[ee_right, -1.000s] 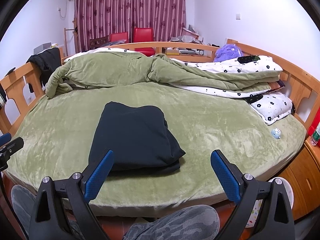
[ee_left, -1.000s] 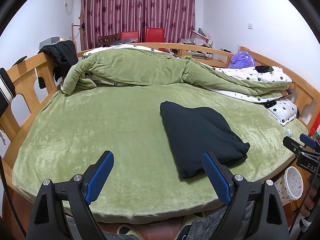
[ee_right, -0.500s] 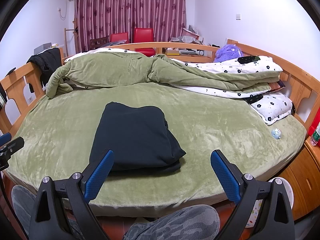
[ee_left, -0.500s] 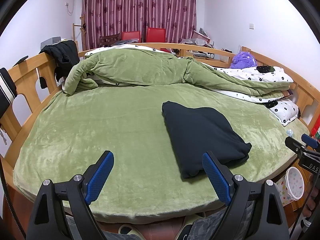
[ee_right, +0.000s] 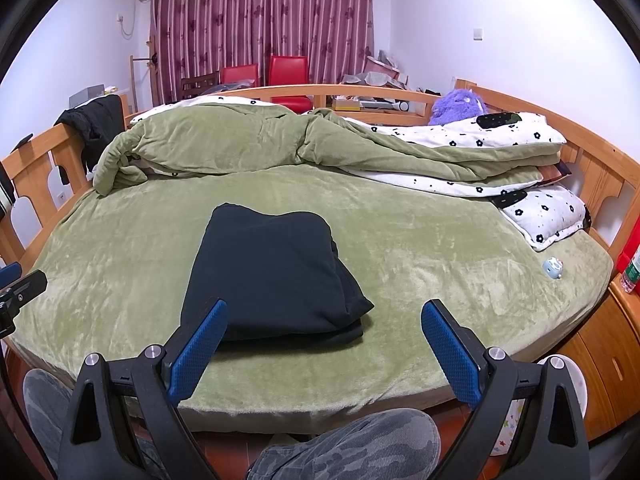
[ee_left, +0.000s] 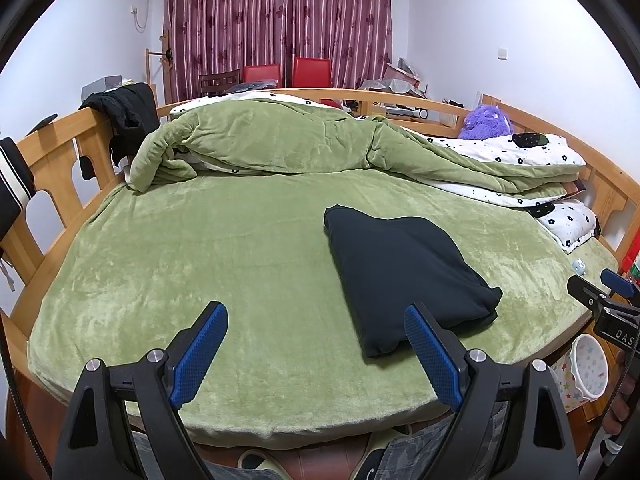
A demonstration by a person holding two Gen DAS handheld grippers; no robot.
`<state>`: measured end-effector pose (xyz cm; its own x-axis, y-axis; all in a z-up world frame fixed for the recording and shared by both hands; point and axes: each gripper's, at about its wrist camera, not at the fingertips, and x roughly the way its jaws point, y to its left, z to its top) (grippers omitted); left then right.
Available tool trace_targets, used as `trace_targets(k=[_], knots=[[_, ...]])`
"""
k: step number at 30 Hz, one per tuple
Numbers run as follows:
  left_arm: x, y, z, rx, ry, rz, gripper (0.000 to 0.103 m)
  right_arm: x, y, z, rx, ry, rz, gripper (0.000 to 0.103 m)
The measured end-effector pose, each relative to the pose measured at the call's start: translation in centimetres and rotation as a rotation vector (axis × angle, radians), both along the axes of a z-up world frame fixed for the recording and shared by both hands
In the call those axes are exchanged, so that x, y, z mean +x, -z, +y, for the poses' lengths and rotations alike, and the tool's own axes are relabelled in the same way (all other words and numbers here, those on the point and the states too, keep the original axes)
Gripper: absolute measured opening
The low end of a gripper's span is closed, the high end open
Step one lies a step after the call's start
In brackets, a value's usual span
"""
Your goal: Fold small clothes
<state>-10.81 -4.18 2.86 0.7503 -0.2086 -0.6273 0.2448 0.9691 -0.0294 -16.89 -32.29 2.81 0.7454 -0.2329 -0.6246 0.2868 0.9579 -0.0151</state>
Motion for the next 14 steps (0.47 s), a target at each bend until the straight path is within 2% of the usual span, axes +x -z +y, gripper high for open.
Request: trace_targets(k=[14], knots=[[-0.01, -0.04, 0.00, -0.001, 0.003, 0.000, 0.090, 0.07, -0.06, 0.23, -0.003, -0.003, 0.001, 0.096]])
